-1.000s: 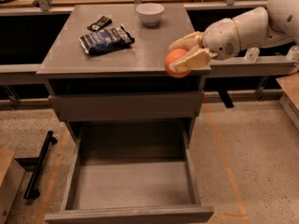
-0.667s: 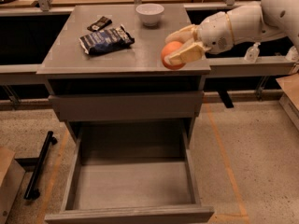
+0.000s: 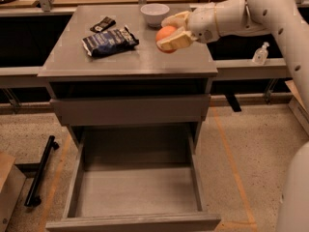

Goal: Pick orange from middle drawer and place on counter

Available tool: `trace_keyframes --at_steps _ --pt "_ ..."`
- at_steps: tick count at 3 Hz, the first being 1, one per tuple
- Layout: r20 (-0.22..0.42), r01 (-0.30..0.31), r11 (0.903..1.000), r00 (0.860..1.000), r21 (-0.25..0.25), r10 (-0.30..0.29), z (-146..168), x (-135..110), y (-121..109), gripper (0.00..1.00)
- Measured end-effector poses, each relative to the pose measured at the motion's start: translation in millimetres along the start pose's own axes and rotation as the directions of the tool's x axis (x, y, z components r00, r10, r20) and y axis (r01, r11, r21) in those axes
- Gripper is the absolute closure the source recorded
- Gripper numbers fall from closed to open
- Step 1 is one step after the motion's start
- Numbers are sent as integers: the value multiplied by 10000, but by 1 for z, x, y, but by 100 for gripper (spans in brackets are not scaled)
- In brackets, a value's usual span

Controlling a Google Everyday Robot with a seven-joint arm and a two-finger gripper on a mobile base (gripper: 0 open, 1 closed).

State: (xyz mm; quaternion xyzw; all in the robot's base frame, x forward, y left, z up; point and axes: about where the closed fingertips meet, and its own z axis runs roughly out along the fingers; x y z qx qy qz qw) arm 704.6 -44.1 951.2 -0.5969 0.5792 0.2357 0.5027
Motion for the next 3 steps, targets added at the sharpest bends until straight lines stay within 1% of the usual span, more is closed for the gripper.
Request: trace_keyframes --at_steps 1,2,3 --pt "-335 531 9981 9981 325 -520 28 14 -25 62" --pt "-755 1015 9935 9924 507 -975 52 31 -45 38" --pt "-867 1114 9917 9906 644 -1057 66 45 -58 16"
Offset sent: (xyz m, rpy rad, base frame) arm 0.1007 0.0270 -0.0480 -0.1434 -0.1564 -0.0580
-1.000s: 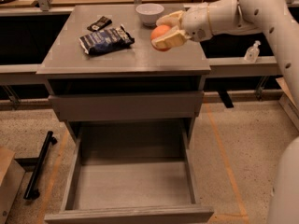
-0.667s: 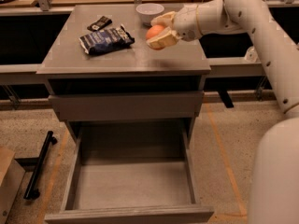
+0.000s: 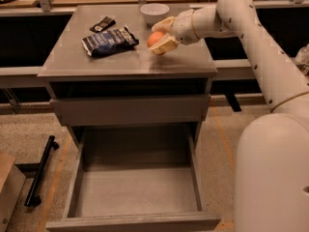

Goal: Pick orange from middle drawer and place on counter

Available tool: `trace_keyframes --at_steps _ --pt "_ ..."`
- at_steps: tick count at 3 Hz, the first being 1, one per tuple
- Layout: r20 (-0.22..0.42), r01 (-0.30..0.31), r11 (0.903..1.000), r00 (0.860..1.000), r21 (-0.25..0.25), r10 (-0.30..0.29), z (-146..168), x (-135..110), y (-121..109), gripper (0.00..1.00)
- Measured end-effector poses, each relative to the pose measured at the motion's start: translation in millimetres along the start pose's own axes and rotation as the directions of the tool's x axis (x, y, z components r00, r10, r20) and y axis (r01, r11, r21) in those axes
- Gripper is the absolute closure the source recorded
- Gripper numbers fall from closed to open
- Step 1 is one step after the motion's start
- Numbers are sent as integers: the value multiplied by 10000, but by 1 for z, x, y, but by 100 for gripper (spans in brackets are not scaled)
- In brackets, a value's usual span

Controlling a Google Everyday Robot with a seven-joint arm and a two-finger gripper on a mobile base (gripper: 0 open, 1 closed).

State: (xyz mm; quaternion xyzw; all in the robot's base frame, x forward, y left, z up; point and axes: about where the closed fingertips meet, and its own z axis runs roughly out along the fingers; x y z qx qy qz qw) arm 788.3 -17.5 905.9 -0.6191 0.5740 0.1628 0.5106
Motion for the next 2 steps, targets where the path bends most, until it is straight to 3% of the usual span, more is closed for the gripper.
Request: trace_keyframes --at_steps 1,2 --pt "-91 -149 9999 9998 -7 148 9 17 -2 0" --pt "-90 -149 9999 9998 -9 149 9 17 -2 0"
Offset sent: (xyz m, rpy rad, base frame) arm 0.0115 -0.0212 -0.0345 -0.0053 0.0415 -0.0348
